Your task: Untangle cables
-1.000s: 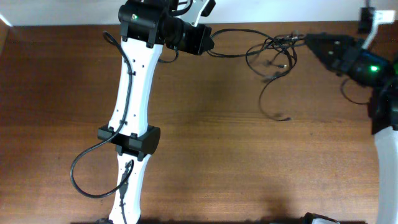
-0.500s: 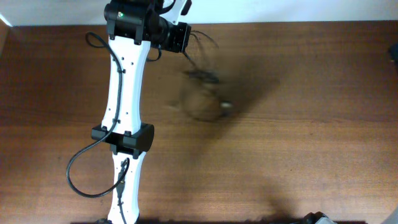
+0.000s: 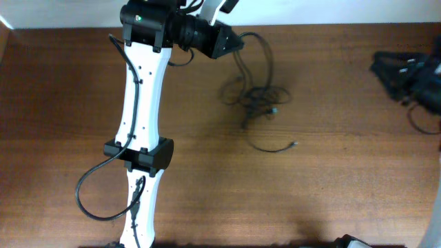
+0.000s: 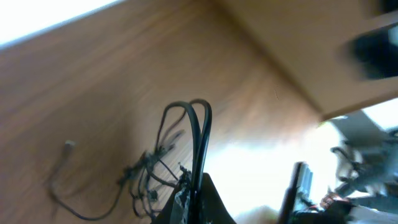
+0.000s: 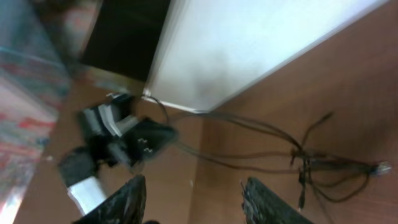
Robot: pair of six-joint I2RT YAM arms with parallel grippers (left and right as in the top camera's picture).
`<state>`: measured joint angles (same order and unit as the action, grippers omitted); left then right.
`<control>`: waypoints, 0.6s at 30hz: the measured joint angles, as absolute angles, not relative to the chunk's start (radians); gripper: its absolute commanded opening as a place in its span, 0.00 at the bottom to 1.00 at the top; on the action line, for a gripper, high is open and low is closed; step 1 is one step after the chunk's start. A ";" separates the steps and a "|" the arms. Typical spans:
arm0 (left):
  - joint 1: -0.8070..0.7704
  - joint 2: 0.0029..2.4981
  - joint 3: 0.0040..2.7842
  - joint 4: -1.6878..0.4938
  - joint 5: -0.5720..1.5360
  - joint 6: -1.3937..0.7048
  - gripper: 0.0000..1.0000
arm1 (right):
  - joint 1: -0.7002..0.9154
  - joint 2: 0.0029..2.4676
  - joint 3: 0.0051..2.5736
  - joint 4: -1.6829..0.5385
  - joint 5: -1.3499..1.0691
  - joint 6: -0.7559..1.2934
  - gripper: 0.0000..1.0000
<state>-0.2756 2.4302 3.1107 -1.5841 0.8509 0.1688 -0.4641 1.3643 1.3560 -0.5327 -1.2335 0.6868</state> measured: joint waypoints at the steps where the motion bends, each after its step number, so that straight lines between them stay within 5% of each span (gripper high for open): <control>1: -0.276 2.423 3.112 -1.563 0.901 0.173 0.00 | -0.416 1.365 1.356 -0.561 -1.192 0.662 0.52; 10: -0.275 2.381 3.121 -1.452 1.018 0.086 0.00 | -0.042 1.367 1.356 -0.713 -0.807 0.572 0.53; 18: -0.275 2.381 3.121 -1.462 1.022 -0.021 0.00 | 0.014 1.379 1.356 -0.735 -0.602 0.326 0.57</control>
<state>-0.2752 2.3814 3.1210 -1.4624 1.0218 -0.0212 0.0139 1.3792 1.3556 -0.7345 -0.6022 0.3256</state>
